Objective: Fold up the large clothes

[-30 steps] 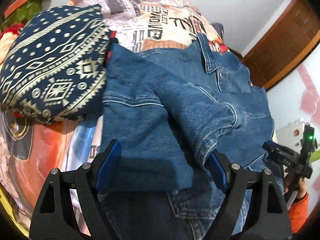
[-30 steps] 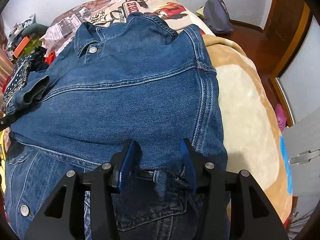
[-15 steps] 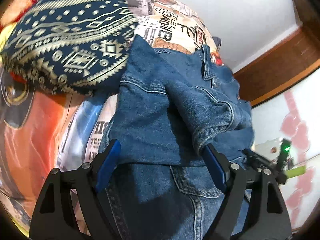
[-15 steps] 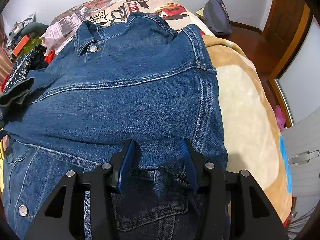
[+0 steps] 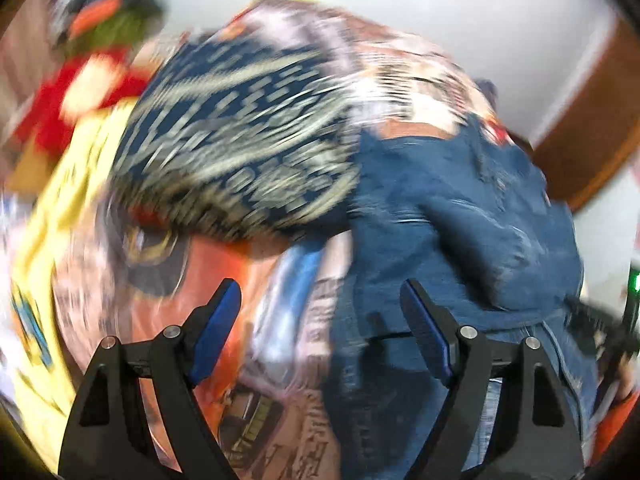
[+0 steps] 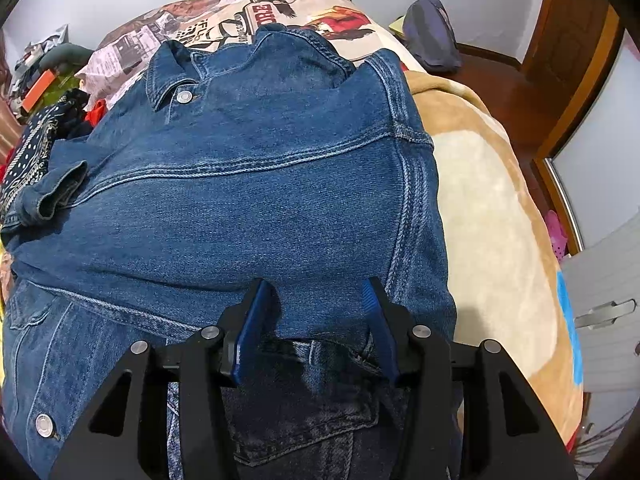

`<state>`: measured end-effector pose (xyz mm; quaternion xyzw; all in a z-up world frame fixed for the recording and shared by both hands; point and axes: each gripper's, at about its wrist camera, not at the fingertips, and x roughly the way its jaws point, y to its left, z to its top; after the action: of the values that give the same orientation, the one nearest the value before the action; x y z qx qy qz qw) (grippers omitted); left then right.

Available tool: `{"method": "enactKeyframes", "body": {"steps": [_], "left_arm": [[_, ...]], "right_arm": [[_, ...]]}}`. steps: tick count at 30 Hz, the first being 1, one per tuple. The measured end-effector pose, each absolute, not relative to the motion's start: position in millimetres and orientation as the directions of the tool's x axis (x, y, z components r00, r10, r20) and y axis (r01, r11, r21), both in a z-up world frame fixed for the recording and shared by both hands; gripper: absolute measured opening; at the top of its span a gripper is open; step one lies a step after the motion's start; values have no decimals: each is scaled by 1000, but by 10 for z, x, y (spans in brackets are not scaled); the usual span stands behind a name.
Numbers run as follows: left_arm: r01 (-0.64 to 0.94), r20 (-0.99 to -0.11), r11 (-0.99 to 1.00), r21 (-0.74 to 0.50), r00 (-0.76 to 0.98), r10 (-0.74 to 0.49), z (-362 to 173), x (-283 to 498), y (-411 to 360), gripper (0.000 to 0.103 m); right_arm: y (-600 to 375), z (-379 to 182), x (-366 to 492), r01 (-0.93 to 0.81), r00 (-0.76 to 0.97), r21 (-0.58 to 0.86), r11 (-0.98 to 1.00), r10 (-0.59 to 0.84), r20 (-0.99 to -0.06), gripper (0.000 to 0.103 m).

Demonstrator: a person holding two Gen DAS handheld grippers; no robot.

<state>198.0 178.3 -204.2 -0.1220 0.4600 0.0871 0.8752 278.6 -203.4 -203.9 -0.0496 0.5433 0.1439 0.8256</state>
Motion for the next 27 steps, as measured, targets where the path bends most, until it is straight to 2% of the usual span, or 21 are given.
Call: {"method": "enactKeyframes", "body": {"steps": [4, 8, 11, 14, 19, 24, 27], "left_arm": [[-73, -792, 997, 26, 608, 65, -1869, 2198, 1177, 89], [74, -776, 981, 178, 624, 93, -1972, 2467, 642, 93], [123, -808, 954, 272, 568, 157, -2251, 2702, 441, 93], [105, -799, 933, 345, 554, 233, -2412, 2808, 429, 94], [-42, -781, 960, 276, 573, 250, -2235, 2748, 867, 95], [-184, -804, 975, 124, 558, 207, -2131, 2499, 1481, 97], [-301, -804, 941, 157, 515, 298, -2190, 2280, 1762, 97]], "right_arm": [[-2026, -2039, 2779, -290, 371, 67, 955, 177, -912, 46], [-2029, -2039, 2780, -291, 369, 68, 954, 178, -912, 46], [-2030, -2039, 2778, -293, 370, 68, 954, 179, -912, 46], [-2038, -2039, 2772, -298, 371, 73, 952, 186, -910, 46], [-2043, -2049, 2753, -306, 376, 76, 949, 194, -906, 46], [-2043, -2051, 2752, -309, 377, 78, 948, 197, -905, 47], [-2050, -2053, 2752, -310, 378, 80, 947, 200, -904, 47]]}}
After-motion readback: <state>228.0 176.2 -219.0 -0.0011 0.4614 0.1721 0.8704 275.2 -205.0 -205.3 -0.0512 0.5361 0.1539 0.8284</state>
